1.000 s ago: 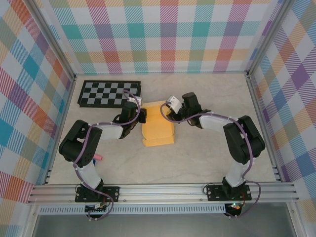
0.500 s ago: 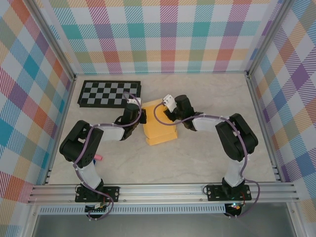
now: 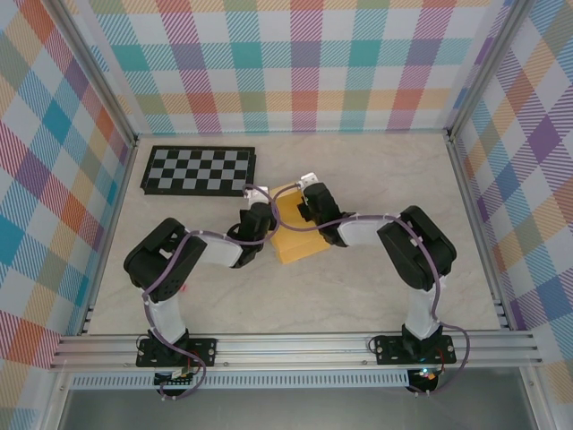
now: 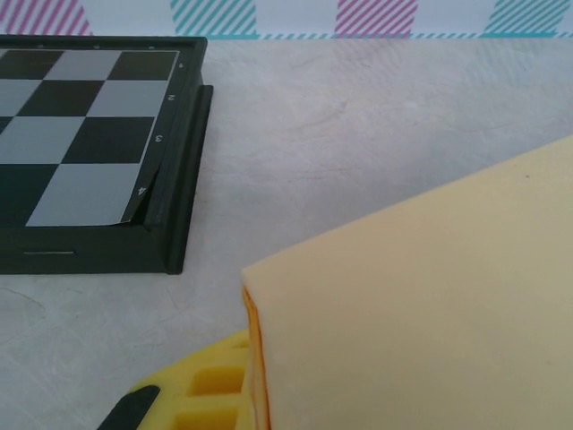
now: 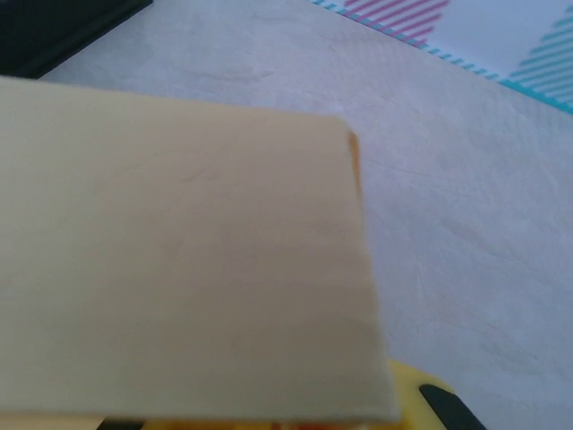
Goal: Fold the paper box
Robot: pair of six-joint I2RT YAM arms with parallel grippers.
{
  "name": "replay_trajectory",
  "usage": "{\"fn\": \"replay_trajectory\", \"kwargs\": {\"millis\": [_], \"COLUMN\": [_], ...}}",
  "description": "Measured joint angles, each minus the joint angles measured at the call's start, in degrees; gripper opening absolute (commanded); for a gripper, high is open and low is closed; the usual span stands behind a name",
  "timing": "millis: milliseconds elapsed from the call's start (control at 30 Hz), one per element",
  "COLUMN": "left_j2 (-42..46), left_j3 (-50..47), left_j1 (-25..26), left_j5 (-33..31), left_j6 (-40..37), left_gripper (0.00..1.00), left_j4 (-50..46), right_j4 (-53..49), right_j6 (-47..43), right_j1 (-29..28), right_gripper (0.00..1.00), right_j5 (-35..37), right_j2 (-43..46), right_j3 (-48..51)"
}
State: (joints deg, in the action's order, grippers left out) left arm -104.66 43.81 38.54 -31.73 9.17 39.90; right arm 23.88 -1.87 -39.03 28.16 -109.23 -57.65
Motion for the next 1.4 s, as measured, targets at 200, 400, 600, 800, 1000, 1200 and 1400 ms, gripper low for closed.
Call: {"fn": "replay_trajectory", "kwargs": {"millis": [200, 400, 600, 800, 1000, 1200, 1400], "left_j2": [-1.2, -3.0, -5.2, -8.2, -10.1, -10.5, -10.7], "left_j3": [-0.1, 0.8, 0.9, 1.8, 4.0, 6.4, 7.7], "left_j1": [2.3, 4.0, 5.0, 5.8, 6.4, 7.3, 7.6], "left_j5": [-3.8, -4.6, -7.5, -10.5, -13.5, -17.3, -19.6], "left_j6": [-0.1, 0.0, 6.2, 10.5, 14.6, 17.7, 20.7], "left_gripper": [0.07, 0.08, 0.08, 0.12, 0.11, 0.09, 0.08], "left_j4": [2.2, 1.6, 3.6, 7.8, 7.6, 2.7, -0.5], "right_j4": [-1.4, 1.8, 4.6, 6.8, 6.3, 5.9, 6.6], "right_j6": [12.4, 16.7, 17.8, 19.8, 24.3, 28.0, 29.6], "right_j1": [-1.7, -2.1, -2.1, -2.1, -2.1, -2.1, -2.1], "right_gripper": [0.11, 0.11, 0.12, 0.13, 0.13, 0.18, 0.27], "right_j5": [3.5, 4.5, 4.5, 4.8, 5.2, 6.4, 5.8], "right_j2": [2.1, 3.0, 3.1, 2.9, 2.2, 0.9, 0.9], "right_j3": [3.8, 9.5, 11.0, 11.9, 11.1, 9.4, 9.8]}}
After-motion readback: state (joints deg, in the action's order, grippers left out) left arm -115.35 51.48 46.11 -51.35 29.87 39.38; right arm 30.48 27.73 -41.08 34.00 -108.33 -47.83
